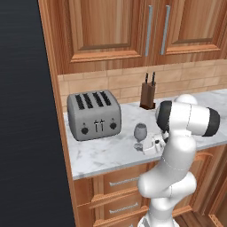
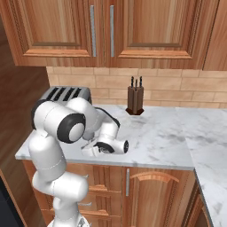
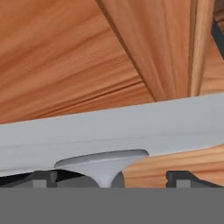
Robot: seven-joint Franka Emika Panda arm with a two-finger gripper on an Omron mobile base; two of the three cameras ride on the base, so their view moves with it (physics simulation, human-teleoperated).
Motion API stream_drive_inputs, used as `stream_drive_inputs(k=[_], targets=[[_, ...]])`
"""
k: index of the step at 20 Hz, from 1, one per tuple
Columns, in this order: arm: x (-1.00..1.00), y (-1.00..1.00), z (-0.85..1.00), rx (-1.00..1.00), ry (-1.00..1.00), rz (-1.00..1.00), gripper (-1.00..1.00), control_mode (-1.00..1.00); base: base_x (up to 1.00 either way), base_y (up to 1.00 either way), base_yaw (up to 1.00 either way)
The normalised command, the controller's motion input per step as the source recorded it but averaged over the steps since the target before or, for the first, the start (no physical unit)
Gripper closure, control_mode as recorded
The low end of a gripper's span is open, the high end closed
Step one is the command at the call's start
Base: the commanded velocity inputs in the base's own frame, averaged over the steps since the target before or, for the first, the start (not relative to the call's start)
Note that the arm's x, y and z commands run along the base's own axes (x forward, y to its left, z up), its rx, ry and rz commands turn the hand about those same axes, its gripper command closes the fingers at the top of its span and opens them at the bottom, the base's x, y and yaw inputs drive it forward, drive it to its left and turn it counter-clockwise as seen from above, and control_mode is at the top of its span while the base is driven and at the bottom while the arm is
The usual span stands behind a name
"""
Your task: Retrieve the wine glasses from the counter and place one next to each plate.
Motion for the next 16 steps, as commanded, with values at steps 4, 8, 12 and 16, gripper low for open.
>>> stream_drive_inputs(k=[4,8,12,16], targets=[[0.25,0.1,0.0,0.0,0.02,-0.06,-1.0,-1.0,0.0,0.0,0.0],[0.12,0.03,-0.01,0.01,0.04,-0.08,-1.0,-1.0,0.0,0.0,0.0],[0.0,0.2,0.0,0.07,0.0,-0.12,1.0,-1.0,0.0,0.0,0.0],[-0.01,0.0,0.19,0.07,0.0,-0.05,1.0,-1.0,0.0,0.0,0.0]])
